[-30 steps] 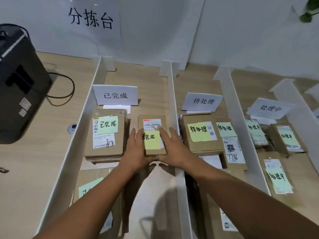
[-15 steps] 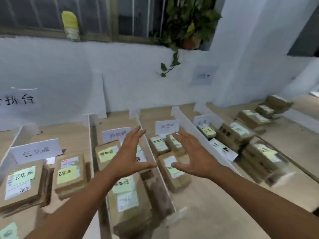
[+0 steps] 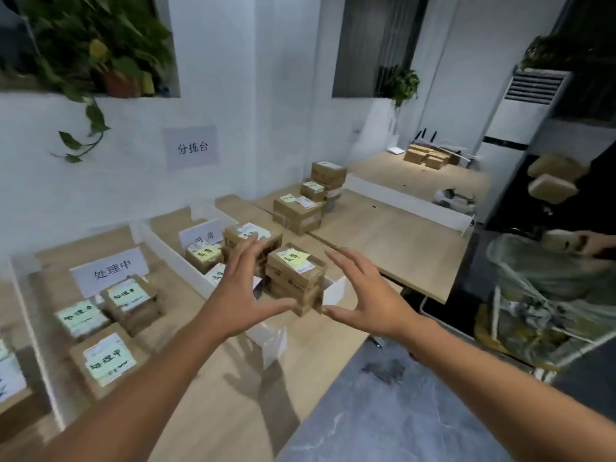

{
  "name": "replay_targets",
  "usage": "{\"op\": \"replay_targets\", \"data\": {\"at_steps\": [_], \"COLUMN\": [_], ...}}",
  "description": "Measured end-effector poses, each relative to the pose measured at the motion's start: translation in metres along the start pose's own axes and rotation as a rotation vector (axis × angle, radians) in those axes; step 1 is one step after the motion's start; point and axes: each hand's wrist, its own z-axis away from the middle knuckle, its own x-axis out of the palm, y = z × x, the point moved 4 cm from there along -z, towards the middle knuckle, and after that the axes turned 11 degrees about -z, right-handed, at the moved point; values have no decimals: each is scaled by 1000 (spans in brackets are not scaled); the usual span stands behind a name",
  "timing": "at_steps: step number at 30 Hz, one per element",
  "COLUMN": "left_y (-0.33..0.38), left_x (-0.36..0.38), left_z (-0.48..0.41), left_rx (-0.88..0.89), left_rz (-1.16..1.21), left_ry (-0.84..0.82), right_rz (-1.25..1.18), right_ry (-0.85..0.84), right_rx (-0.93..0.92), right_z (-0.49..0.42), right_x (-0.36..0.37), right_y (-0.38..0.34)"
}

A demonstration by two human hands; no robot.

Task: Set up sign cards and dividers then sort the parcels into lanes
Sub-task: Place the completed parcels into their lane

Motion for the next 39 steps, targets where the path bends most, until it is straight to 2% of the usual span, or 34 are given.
{"op": "replay_targets", "data": {"at_steps": [5, 12, 22, 26, 31, 39], "left_y": [21, 15, 24, 17, 13, 4], "left_x": [77, 187, 293, 339, 389, 448], "left_z": [-75, -216, -382, -434, -496, -563], "left_rx": [22, 10, 5, -58, -178, -336], "left_rz": [-6, 55, 32, -11, -29, -103], "left_ry": [-80, -104, -125, -130, -37, 19], "right_rz": [30, 70, 59, 29, -34, -95], "right_ry": [49, 20, 29, -25, -96, -207], "right_rx": [55, 151, 94, 75, 12, -92], "right_z": [-7, -63, -168, -209, -267, -371], "right_x": [-35, -82, -155, -165, -185, -202], "right_y": [91, 231, 383, 458, 551, 647]}}
